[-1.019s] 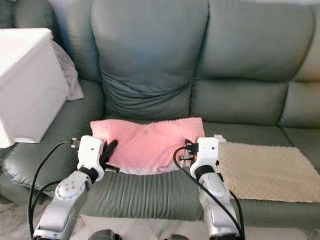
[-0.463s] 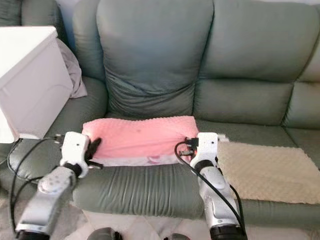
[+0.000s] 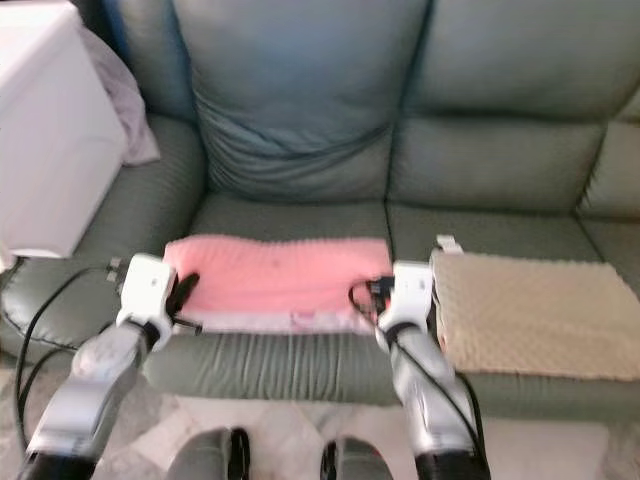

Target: Move the pillow to the sofa

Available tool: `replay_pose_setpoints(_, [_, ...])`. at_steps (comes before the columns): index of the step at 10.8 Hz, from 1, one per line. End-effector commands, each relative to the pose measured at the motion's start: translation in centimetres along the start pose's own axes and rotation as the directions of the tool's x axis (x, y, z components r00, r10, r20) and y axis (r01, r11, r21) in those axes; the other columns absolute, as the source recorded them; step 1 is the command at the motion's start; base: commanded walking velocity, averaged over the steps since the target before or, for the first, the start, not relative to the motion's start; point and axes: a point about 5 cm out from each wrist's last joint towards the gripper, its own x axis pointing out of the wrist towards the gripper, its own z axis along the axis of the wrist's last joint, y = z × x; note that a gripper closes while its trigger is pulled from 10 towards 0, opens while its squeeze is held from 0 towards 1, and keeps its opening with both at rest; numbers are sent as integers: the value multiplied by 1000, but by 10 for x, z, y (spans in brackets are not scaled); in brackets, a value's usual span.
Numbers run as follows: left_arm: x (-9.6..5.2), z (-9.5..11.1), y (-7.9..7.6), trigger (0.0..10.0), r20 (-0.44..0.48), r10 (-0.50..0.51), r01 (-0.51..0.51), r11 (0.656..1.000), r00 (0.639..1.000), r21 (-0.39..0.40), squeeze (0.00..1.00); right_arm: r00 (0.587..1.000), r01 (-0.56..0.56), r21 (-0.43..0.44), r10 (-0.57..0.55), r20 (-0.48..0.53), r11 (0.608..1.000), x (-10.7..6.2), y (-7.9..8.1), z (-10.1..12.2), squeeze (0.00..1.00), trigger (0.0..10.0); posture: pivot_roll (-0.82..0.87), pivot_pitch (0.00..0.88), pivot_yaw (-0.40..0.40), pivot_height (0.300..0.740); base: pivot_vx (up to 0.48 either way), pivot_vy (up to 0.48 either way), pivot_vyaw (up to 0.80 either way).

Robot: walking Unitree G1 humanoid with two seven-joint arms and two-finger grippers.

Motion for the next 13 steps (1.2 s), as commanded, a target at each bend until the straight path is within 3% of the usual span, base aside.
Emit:
replay_pose_setpoints(1, [-1, -8, 7, 10000, -29, 44, -44, 999, 999, 9, 0, 998, 55, 1, -55, 5, 998, 1, -9, 3, 0, 10000, 11, 246, -14, 740, 0, 0, 0])
replay_pose_setpoints(4, [24, -22, -6, 10000, -75, 72, -73, 997, 995, -13, 0, 997, 27, -28, -29, -73, 999, 23, -10, -3, 0, 10000, -18, 302, -6, 740, 0, 0, 0])
replay_pose_setpoints(5, [42, -23, -16, 10000, -76, 80, -81, 997, 994, -17, 0, 995, 33, -64, -38, -87, 997, 35, -16, 3, 0, 10000, -30, 312, -12, 740, 0, 0, 0])
replay_pose_setpoints(8, [61, -20, -30, 10000, -65, 70, -70, 998, 995, -1, 0, 994, 79, -84, -86, -75, 993, 51, -25, 7, 0, 10000, -39, 324, -18, 740, 0, 0, 0])
replay_pose_setpoints(9, [65, -19, -27, 10000, -71, 105, -104, 994, 992, 18, 0, 998, 46, -17, -46, -41, 999, 56, -17, 12, 0, 10000, -33, 324, -22, 740, 0, 0, 0])
replay_pose_setpoints(10, [70, -13, -15, 10000, -63, 167, -168, 986, 984, -11, 0, 1000, -22, 12, 22, 7, 1000, 62, -1, 19, 0, 10000, -40, 330, -22, 740, 0, 0, 0])
replay_pose_setpoints(13, [71, -6, 10, 10000, -52, 253, -255, 966, 966, -43, 0, 991, -103, -27, 105, 89, 994, 63, 22, 20, 0, 10000, -45, 347, -31, 740, 0, 0, 0])
